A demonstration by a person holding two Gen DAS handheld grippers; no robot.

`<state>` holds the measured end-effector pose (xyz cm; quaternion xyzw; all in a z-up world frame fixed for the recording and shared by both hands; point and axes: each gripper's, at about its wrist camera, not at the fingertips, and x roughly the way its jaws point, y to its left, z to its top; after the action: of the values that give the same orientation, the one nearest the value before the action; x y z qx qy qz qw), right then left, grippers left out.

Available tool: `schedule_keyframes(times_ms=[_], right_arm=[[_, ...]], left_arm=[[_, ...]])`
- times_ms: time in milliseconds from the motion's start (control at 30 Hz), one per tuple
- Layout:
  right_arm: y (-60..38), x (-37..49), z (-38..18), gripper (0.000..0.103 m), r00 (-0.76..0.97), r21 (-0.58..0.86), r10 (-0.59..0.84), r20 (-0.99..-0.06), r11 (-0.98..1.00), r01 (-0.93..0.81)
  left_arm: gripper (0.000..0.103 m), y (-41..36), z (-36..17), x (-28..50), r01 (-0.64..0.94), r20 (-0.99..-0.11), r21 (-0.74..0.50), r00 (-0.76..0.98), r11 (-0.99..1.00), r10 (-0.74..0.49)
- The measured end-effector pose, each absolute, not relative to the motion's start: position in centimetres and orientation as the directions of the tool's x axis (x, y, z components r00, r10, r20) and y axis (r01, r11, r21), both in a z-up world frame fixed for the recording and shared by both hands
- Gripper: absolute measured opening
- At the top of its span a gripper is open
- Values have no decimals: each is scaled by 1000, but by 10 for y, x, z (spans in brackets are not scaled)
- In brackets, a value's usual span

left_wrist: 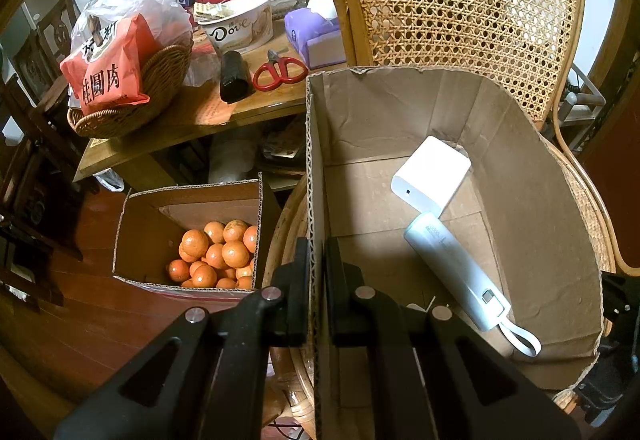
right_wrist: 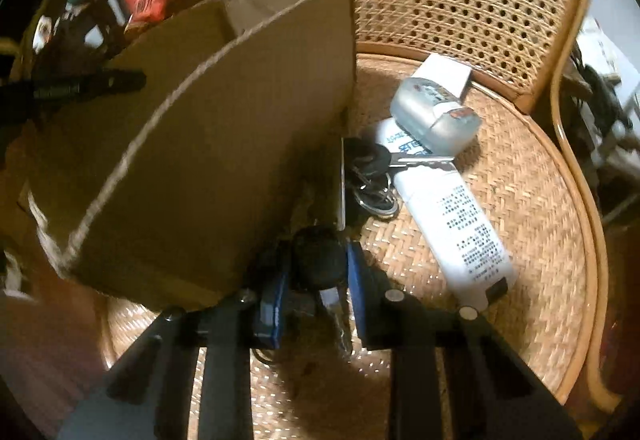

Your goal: Organize rigid objects

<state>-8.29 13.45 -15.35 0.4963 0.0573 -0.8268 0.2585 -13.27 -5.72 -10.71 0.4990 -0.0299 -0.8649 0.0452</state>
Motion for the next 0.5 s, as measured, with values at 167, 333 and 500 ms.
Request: schedule_keyframes(times_ms=[167, 333, 500], right_arm=[[141, -82, -141, 28, -400, 198, -390, -829, -875, 442], [156, -87, -128, 28, -452, 241, -406, -794, -894, 378], [170, -92, -105, 28, -514, 280, -437, -738, -892, 356]], left_arm=[[6, -57, -107, -133, 47, -861, 97, -497, -994, -107], [6, -57, -107, -131, 41, -864, 87, -494, -995, -96], [6, -58, -106, -131, 46, -864, 83, -495, -995, -95]])
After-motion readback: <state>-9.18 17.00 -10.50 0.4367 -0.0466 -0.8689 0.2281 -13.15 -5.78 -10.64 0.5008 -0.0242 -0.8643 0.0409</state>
